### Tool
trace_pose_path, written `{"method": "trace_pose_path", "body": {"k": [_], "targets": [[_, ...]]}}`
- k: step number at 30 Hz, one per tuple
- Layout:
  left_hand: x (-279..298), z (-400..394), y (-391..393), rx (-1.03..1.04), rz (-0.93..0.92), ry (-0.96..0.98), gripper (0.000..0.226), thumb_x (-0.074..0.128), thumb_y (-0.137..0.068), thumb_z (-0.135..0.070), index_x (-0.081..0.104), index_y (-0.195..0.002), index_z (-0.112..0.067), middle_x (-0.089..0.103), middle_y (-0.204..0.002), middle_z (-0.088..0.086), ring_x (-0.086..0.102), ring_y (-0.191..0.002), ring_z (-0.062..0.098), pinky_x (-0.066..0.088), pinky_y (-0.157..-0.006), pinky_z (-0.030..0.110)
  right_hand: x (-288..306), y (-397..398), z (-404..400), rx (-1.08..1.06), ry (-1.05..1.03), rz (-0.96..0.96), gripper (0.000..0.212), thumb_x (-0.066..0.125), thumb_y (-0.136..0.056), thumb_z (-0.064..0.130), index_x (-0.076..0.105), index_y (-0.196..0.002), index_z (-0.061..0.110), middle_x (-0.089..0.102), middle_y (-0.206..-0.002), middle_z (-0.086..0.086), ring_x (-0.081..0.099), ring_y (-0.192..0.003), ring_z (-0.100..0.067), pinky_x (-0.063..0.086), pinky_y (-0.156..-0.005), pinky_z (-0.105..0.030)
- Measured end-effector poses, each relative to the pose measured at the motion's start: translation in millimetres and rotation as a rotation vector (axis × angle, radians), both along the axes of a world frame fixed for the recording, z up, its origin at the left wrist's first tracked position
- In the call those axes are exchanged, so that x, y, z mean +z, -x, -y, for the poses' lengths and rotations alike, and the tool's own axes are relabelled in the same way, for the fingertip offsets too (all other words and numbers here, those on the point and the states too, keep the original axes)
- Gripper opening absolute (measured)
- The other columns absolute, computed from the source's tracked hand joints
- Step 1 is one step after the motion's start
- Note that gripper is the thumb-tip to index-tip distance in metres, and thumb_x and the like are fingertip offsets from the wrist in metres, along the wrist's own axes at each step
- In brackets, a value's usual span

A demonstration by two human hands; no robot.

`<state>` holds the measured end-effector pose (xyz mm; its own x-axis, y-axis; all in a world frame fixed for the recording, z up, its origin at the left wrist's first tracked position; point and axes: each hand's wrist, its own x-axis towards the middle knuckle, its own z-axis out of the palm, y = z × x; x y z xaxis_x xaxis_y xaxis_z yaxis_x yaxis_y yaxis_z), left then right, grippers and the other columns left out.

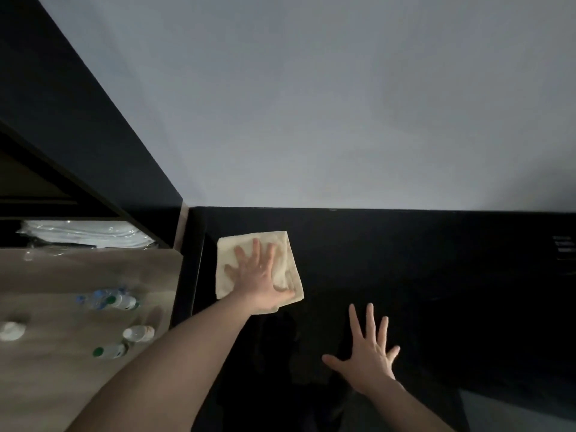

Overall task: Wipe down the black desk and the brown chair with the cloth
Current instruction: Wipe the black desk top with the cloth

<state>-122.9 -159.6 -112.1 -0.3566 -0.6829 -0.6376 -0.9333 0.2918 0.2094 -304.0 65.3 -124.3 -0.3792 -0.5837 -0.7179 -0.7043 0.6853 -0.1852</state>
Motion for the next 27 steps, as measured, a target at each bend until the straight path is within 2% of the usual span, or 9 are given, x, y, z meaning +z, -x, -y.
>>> {"method": "trace_pose_path", "body": {"k": [3,8,12,16,19,22,24,25,27], "targets": [[-7,6,-11,-0.028,0.0,0.02,0.13,0.054,-0.076,-0.092,-0.028,-0.16,-0.037,-0.04,-0.167,0.0,-0.028,-0.153,0.052,0.005,-0.12,0.079,-2,-3,6,-0.009,-0.001,0.025,0.136,0.076,-0.08,0.072,-0.034,-0.156,0.046,-0.054,-0.157,0.006,-0.041,-0.15,-0.038,0.003,-0.119,-0.079],[-8,34,-52,-0.069,0.015,-0.027,0.129,0.049,-0.074,-0.097,-0.03,-0.16,-0.04,-0.042,-0.165,-0.005,-0.028,-0.155,0.044,0.005,-0.124,0.071,4,-2,11,-0.016,-0.065,0.042,0.138,0.078,-0.082,0.066,-0.036,-0.155,0.044,-0.059,-0.153,0.004,-0.042,-0.148,-0.041,0.005,-0.117,-0.082],[-6,47,-80,0.027,0.095,-0.076,0.121,0.045,-0.084,-0.091,-0.027,-0.162,-0.033,-0.039,-0.167,-0.004,-0.028,-0.156,0.041,0.003,-0.128,0.064,7,0,13,0.038,-0.135,0.017,0.136,0.066,-0.081,0.08,-0.043,-0.151,0.039,-0.062,-0.149,-0.002,-0.044,-0.146,-0.046,0.009,-0.116,-0.083],[-5,49,-100,0.081,0.148,-0.102,0.12,0.039,-0.084,-0.093,-0.027,-0.162,-0.03,-0.038,-0.168,-0.003,-0.027,-0.157,0.039,0.003,-0.129,0.062,2,7,11,0.103,-0.161,-0.007,0.135,0.051,-0.076,0.095,-0.049,-0.146,0.038,-0.067,-0.143,-0.003,-0.051,-0.139,-0.048,0.001,-0.113,-0.086],[-16,50,-111,0.081,0.192,-0.088,0.123,0.033,-0.078,-0.099,-0.031,-0.16,-0.033,-0.04,-0.167,-0.004,-0.03,-0.156,0.037,-0.001,-0.129,0.061,-4,12,9,0.145,-0.129,-0.006,0.135,0.044,-0.071,0.1,-0.05,-0.145,0.038,-0.068,-0.143,-0.004,-0.054,-0.136,-0.048,-0.007,-0.112,-0.086],[-45,49,-115,0.091,0.203,-0.023,0.131,0.006,-0.057,-0.112,-0.031,-0.158,-0.036,-0.036,-0.169,-0.005,-0.033,-0.156,0.031,0.002,-0.127,0.065,-9,14,6,0.162,-0.094,-0.004,0.134,0.039,-0.07,0.102,-0.05,-0.145,0.037,-0.067,-0.144,-0.005,-0.054,-0.135,-0.049,-0.01,-0.112,-0.086],[-68,45,-114,0.102,0.188,0.053,0.13,0.0,-0.059,-0.11,-0.021,-0.163,-0.033,-0.028,-0.172,-0.001,-0.028,-0.158,0.032,0.002,-0.127,0.066,-12,15,3,0.167,-0.068,0.006,0.133,0.04,-0.071,0.102,-0.05,-0.146,0.037,-0.066,-0.145,-0.006,-0.054,-0.135,-0.049,-0.011,-0.112,-0.085],[-58,38,-104,0.064,0.207,0.071,0.127,0.0,-0.064,-0.107,-0.011,-0.166,-0.031,-0.025,-0.173,0.003,-0.026,-0.158,0.035,0.001,-0.127,0.067,-14,15,2,0.168,-0.058,0.017,0.133,0.04,-0.071,0.101,-0.049,-0.146,0.037,-0.066,-0.145,-0.006,-0.055,-0.135,-0.049,-0.012,-0.112,-0.085],[-37,25,-83,-0.149,0.329,0.074,0.099,0.007,-0.084,-0.093,0.015,-0.163,-0.034,-0.025,-0.171,0.014,-0.029,-0.155,0.044,-0.002,-0.125,0.069,-16,18,-1,0.182,-0.027,0.033,0.132,0.041,-0.072,0.101,-0.049,-0.146,0.038,-0.065,-0.146,-0.005,-0.056,-0.135,-0.048,-0.015,-0.111,-0.084]]}}
